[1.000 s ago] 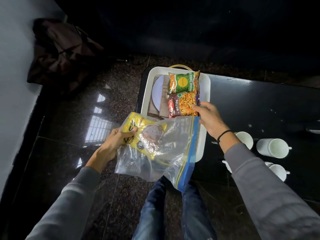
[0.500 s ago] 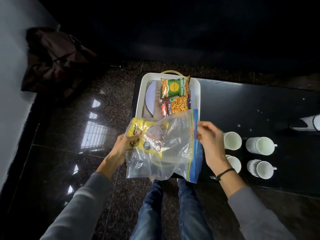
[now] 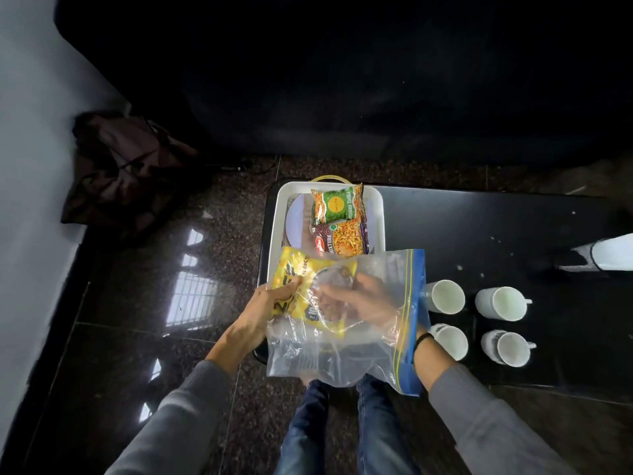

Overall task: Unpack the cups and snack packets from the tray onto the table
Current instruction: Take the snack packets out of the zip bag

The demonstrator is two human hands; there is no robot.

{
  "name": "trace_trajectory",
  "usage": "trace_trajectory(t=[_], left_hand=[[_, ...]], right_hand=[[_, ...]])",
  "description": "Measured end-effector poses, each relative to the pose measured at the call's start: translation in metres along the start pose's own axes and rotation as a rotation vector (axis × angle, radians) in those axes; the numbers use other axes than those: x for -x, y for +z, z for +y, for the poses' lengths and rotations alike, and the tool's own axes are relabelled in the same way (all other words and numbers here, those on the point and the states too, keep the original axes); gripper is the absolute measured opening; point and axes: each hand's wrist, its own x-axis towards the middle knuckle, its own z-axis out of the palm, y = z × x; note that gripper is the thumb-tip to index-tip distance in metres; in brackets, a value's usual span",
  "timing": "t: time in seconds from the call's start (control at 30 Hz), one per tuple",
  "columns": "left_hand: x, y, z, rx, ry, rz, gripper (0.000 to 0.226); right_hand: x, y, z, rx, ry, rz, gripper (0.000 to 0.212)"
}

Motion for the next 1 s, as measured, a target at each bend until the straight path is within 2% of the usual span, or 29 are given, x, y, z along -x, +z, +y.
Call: trace_trajectory(t=[0.07, 0.13, 0.27, 0.33, 0.37, 0.43, 0.5, 0.57, 0.7, 0.73, 0.87, 0.93, 1.0], left_hand=[[0.008, 0.007, 0.016, 0.025, 0.030, -0.047, 0.030], [0.007, 0.009, 0.020, 0.127, 0.020, -0.068, 0.039], [0.001, 0.005, 0.014, 0.216, 0.014, -0.019, 0.040], [-0.004, 0.001, 0.014, 0.204, 0.015, 0.042, 0.041], [-0.004, 0.000, 0.016, 0.188, 0.009, 0.041, 0.044], [-0.006, 0.000, 0.017, 0.159, -0.019, -0.023, 0.055], [-0.003, 0.001, 0.020, 0.090, -0.030, -0.096, 0.057], [-0.001, 0.004, 0.021, 0.018, 0.000, -0.123, 0.048], [-0.005, 0.000, 0.016, 0.048, 0.022, -0.064, 0.026], [-0.007, -0.003, 0.015, 0.059, 0.020, -0.046, 0.027], [-0.007, -0.001, 0.016, 0.033, 0.033, 0.118, 0.031], [-0.006, -0.003, 0.021, 0.031, 0.041, 0.187, 0.038], [-0.002, -0.006, 0.028, 0.004, 0.051, 0.127, 0.041]], right_hand=[[0.001, -0.002, -0.003, 0.003, -0.009, 0.071, 0.047], [0.007, -0.001, -0.015, 0.116, 0.031, 0.012, 0.044], [0.018, -0.004, -0.011, 0.052, -0.009, 0.137, 0.007], [0.018, -0.005, -0.011, -0.018, 0.037, 0.195, 0.031], [0.019, -0.006, -0.013, -0.040, 0.066, 0.205, 0.032], [0.019, -0.006, -0.020, -0.026, 0.106, 0.150, 0.011], [0.023, -0.005, -0.021, 0.019, 0.106, 0.117, 0.038], [0.027, -0.006, -0.025, 0.108, 0.117, 0.142, 0.049], [0.029, -0.014, -0.033, 0.180, 0.129, 0.086, 0.034], [0.032, -0.014, -0.036, 0.129, 0.155, 0.121, 0.033], [0.039, -0.020, -0.038, -0.226, 0.167, 0.239, 0.005], [0.038, -0.030, -0.036, -0.154, 0.089, 0.390, 0.011], [0.044, -0.035, -0.037, -0.054, 0.042, 0.444, 0.017]])
